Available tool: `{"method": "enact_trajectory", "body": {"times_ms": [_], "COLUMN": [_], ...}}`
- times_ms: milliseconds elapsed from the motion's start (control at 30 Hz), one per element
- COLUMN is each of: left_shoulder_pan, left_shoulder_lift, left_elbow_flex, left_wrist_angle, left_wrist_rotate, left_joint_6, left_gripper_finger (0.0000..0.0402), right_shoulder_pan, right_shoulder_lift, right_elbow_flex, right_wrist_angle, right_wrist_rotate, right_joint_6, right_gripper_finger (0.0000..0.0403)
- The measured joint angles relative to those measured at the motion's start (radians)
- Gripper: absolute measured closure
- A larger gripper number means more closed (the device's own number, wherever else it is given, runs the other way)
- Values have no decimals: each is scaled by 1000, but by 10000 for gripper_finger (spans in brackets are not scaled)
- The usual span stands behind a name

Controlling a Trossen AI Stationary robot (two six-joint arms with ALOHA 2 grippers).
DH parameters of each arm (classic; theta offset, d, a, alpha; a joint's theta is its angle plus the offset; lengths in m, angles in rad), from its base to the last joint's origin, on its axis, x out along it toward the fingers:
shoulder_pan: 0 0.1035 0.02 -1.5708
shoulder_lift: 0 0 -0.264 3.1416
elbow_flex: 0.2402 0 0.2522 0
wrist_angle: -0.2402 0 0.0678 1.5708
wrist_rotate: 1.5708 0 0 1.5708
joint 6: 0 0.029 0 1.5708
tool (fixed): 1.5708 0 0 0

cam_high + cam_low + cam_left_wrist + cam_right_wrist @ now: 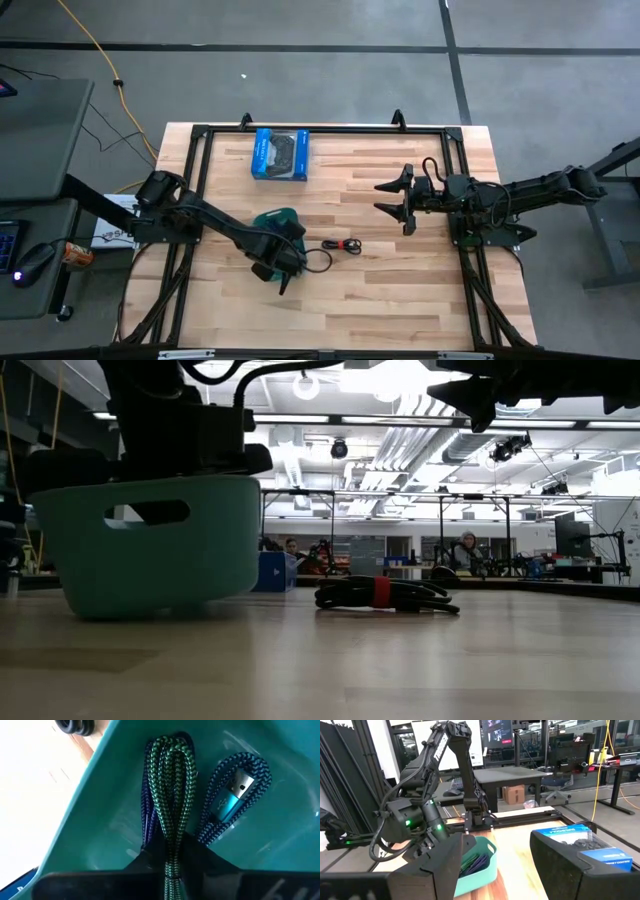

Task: Pick and place USB-C Cables
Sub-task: Put the green charger cable into the green bin

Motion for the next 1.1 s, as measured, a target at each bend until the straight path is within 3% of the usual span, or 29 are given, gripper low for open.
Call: {"method": "enact_trajectory", "body": {"times_ms": [367, 833, 1100], "left_shoulder_pan": [0, 0, 0], "left_shoulder_lift": [1, 2, 2], "left_elbow_flex": [-1, -2, -2], "left_wrist_angle": [0, -9, -11], "left_wrist_rotate": [-9, -12, -18], "left_joint_6": [0, -12, -27], "left_gripper_finger": [351, 250, 221], "right_shoulder_pan": [0, 0, 0], "right_shoulder_lift": [0, 0, 0], "right_elbow_flex": [0, 0, 0], "right_wrist_angle": [-2, -2, -3], "right_wrist_rotate": [0, 0, 0], "right_joint_6": [-1, -1, -1], "right_gripper_finger": [180, 180, 180]}}
